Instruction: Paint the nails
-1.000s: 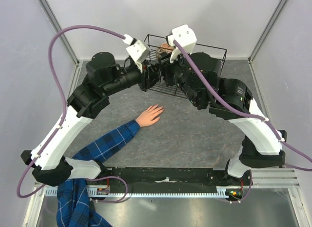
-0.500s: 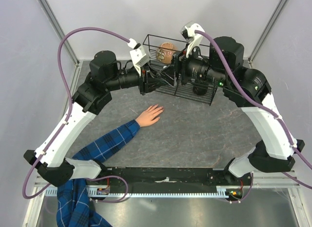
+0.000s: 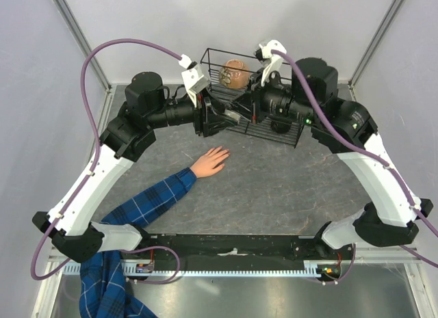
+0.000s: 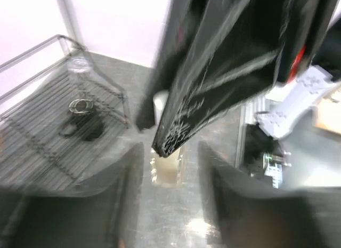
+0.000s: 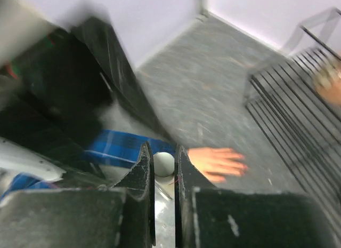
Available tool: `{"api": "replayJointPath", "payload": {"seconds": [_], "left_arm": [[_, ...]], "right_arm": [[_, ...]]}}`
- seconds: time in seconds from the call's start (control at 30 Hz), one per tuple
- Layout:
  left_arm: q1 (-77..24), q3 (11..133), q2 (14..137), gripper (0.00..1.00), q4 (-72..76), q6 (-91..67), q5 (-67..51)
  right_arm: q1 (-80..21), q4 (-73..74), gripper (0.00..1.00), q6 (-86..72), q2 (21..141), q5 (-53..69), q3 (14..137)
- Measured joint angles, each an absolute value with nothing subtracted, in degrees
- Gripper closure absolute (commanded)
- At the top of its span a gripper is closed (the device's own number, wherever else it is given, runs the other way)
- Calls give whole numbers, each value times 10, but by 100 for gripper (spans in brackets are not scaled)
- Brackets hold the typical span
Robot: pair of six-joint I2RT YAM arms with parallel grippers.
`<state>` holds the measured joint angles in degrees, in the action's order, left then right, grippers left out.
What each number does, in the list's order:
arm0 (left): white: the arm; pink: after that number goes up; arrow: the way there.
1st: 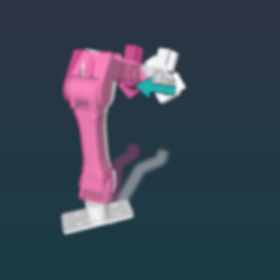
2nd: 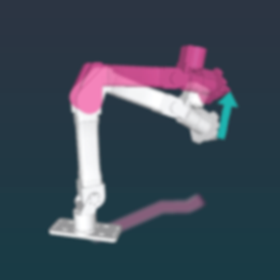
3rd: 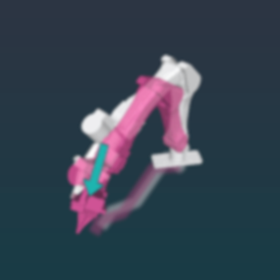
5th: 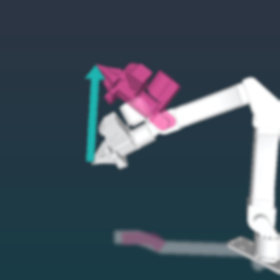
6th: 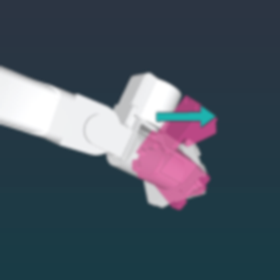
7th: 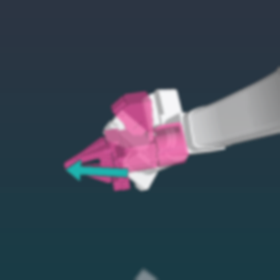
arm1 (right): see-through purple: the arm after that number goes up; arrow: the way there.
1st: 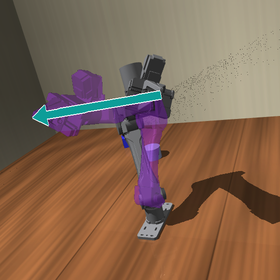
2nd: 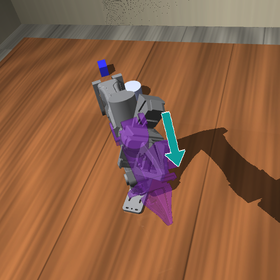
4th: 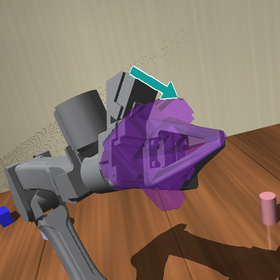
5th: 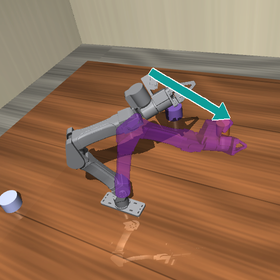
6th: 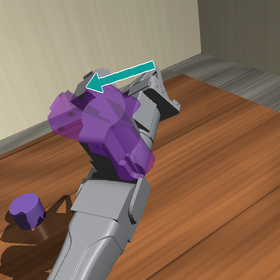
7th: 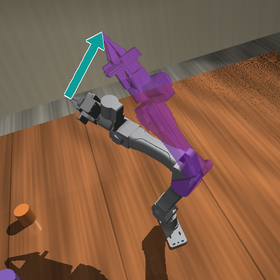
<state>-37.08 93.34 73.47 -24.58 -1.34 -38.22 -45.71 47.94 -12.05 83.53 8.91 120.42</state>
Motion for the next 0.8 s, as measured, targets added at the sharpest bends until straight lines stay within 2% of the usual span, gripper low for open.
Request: {"api": "replayJointPath", "payload": {"seconds": [0.17,0.37,0.6,0.8], "left_arm": [[-370,933,724,0,-241,-19,-290],[-367,926,697,4,-241,-24,-163],[-365,920,692,5,-239,-41,-110],[-364,902,692,6,-240,-67,-107]], "right_arm": [[-458,453,100,-144,767,-118,1027],[-435,345,100,-186,666,-320,722],[-406,217,100,-289,645,-409,446],[-406,97,100,-338,667,-444,335]]}}
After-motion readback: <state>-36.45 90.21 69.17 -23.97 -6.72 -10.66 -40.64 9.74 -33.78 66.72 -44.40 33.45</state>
